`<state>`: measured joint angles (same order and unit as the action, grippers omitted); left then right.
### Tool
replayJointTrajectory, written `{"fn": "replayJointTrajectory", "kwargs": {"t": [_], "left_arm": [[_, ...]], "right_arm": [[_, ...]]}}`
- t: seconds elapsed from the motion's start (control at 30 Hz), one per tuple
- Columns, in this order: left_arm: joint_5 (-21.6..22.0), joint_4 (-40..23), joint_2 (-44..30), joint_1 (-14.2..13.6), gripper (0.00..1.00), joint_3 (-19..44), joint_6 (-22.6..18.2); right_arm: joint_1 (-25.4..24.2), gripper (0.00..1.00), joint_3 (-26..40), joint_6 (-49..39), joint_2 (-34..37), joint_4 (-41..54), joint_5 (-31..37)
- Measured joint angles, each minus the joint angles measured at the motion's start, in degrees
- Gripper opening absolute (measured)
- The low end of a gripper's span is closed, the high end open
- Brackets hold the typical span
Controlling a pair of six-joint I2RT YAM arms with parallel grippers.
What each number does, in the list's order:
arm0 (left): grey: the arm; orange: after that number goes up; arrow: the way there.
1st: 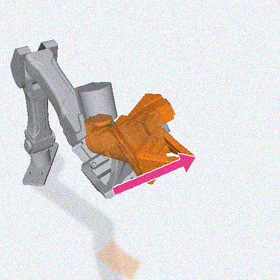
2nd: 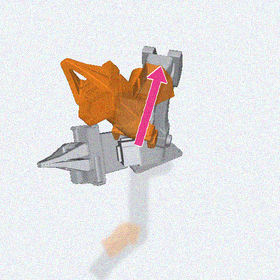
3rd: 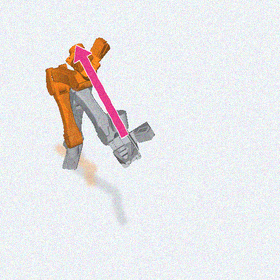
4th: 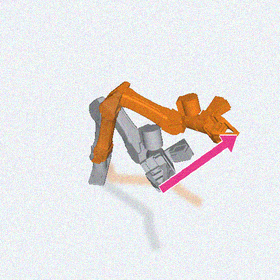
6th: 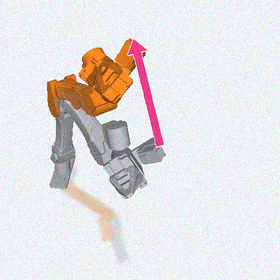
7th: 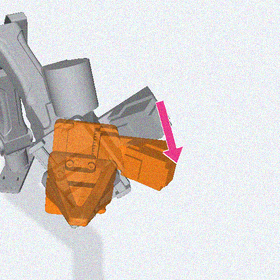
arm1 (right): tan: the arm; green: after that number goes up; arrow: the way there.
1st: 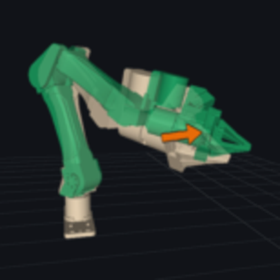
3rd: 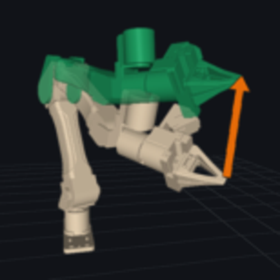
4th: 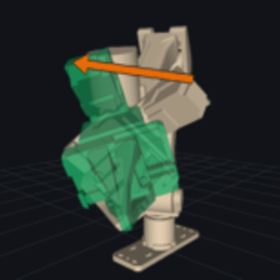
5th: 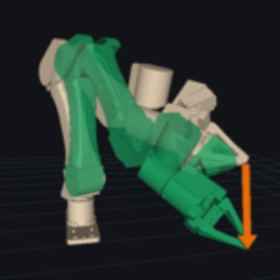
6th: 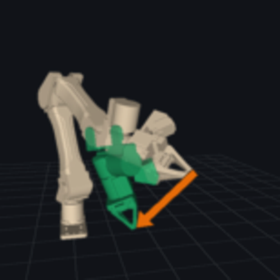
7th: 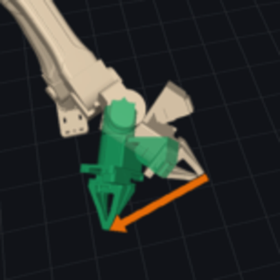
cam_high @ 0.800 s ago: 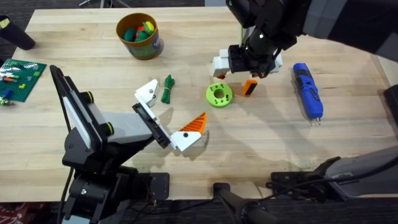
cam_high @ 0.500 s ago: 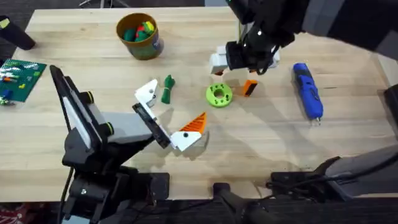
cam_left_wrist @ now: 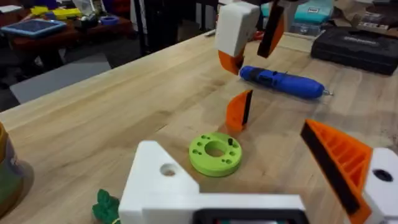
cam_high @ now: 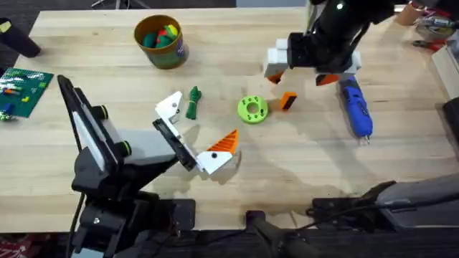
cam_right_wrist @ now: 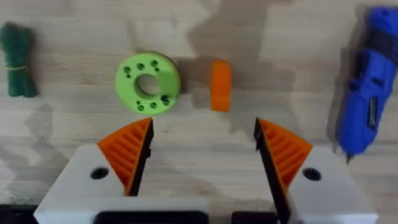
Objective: Pick up the gripper from the table and insert it into the empty holder that is missing its gripper. Then pick up a screw, insert it into the mounting hole, and use the screwdriver to tighten it. Finally, clean up the table by picking up the vegetable and placing it into the bucket.
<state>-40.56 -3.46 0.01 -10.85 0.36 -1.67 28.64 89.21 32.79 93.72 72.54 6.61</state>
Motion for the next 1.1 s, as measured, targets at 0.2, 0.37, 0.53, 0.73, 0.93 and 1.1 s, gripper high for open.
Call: {"fn": "replayJointTrajectory", "kwargs": {"t": [0.2, 0.37, 0.53, 0.73, 0.93, 1.1], "left_arm": [[0.0, 0.0, 0.0, 0.0, 0.986, 0.0, 0.0], [0.0, 0.0, 0.0, 0.0, 0.986, 0.0, 0.0], [0.0, 0.0, 0.0, 0.0, 0.986, 0.0, 0.0], [0.0, 0.0, 0.0, 0.0, 0.986, 0.0, 0.0], [0.0, 0.0, 0.0, 0.0, 0.986, 0.0, 0.0], [0.0, 0.0, 0.0, 0.0, 0.986, 0.0, 0.0]], "right_arm": [[-0.3, 0.954, -0.1, 2.3, -0.8, -0.3, 0.0], [-0.3, 0.954, -3.7, 3.0, -2.6, -2.9, -0.1], [-0.4, 0.954, -9.3, 3.0, -2.2, -5.9, -0.4], [-1.1, 0.954, -15.0, 3.0, -1.4, -12.8, -1.6], [-2.6, 0.954, -17.3, 1.4, 0.2, -16.1, -4.8], [-4.0, 0.943, -17.4, -0.6, 2.5, -17.0, -5.4]]}}
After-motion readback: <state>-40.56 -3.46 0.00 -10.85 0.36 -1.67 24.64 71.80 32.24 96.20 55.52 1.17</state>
